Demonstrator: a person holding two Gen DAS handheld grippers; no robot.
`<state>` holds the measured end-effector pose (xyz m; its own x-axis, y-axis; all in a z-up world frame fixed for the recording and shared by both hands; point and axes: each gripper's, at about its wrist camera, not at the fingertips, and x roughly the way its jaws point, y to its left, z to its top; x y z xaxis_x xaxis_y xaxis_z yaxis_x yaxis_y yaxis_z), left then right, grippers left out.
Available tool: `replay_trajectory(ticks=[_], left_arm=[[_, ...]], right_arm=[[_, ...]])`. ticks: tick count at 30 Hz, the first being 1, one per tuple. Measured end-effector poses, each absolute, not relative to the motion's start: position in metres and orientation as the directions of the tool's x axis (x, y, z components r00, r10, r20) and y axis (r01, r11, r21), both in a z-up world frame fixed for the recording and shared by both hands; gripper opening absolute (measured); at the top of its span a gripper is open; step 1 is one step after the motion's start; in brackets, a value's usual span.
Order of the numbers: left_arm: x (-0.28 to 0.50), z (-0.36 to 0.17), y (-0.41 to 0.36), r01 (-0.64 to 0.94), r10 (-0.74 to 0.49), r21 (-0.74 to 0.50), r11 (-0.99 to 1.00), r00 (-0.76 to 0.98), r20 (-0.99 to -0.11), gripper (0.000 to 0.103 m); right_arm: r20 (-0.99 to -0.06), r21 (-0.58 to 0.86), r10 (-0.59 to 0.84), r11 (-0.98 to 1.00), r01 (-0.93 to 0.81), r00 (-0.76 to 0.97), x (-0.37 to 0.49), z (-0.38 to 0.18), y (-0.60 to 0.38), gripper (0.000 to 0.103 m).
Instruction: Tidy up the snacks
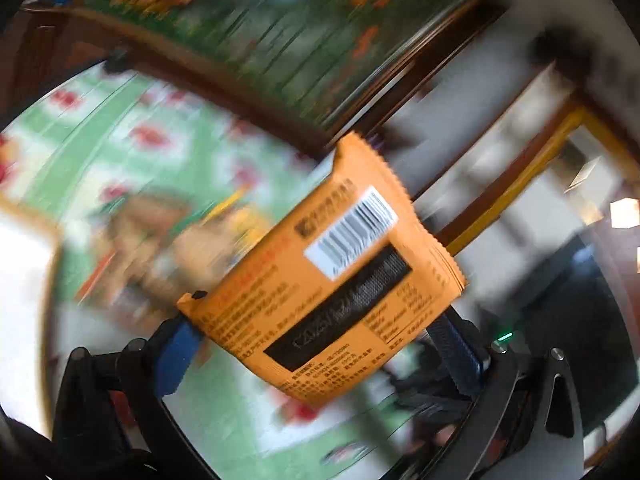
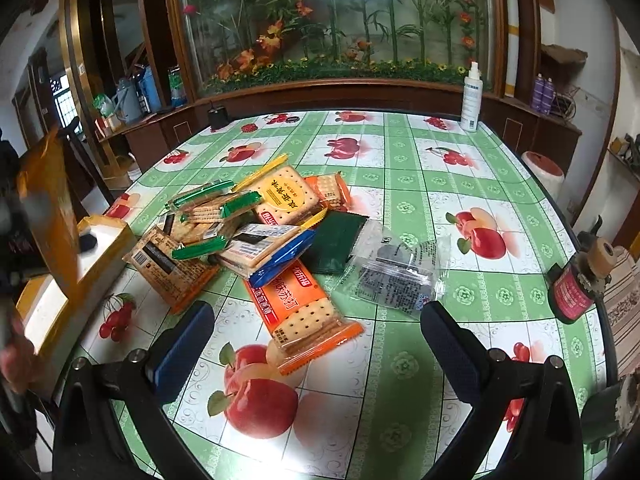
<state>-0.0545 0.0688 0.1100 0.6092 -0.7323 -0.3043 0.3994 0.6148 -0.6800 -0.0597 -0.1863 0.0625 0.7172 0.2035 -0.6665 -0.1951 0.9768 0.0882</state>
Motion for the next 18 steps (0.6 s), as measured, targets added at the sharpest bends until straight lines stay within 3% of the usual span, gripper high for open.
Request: replay_trajectory(ticks=[3,5,7,10,12,14,18], left_arm=[[-0.049,0.124,0.063,0.374,-0.687,-0.625,0.685,0.618,-0.383,0.103],[-0.055,0.131,0.062,0.453,-0.697,-0.582,0.675,0.651,-0.302,0.103],[-0.057,0.138,0.062,0.461,-0.679,-0.541,0.703,0.662,-0.318,0.103],[-0.063,0.139,0.064,0.516,-0.686,-0.500,0.696,0.683,-0.251,0.103],[-0.055,0.135,0.061,0.431,-0.603,-0.451,0.782,0.707,-0.369,0.103],[-0.058,0.129,0.064,0.437,-0.611,-0.454,0.776,0.699,-0.372,0.103],[-0.061,0.107,0.066,0.293,-0.491,-0.420,0.859,0.704,-0.513,0.103]], right_arm=[[-0.673,0.081,0.198,0.977,-0.195,0.712,-0.057,0.061,-0.185,0.103],[-0.674,0.082,0.198,0.977,-0.195,0.711,-0.057,0.061,-0.186,0.103],[-0.671,0.092,0.207,0.976,-0.197,0.712,-0.056,0.061,-0.186,0.103],[-0.660,0.111,0.233,0.971,-0.214,0.714,-0.056,0.062,-0.186,0.103],[-0.664,0.102,0.225,0.972,-0.212,0.713,-0.055,0.061,-0.185,0.103],[-0.670,0.092,0.216,0.973,-0.210,0.710,-0.053,0.059,-0.184,0.103],[-0.679,0.110,0.229,0.971,-0.211,0.697,-0.052,0.053,-0.187,0.103]])
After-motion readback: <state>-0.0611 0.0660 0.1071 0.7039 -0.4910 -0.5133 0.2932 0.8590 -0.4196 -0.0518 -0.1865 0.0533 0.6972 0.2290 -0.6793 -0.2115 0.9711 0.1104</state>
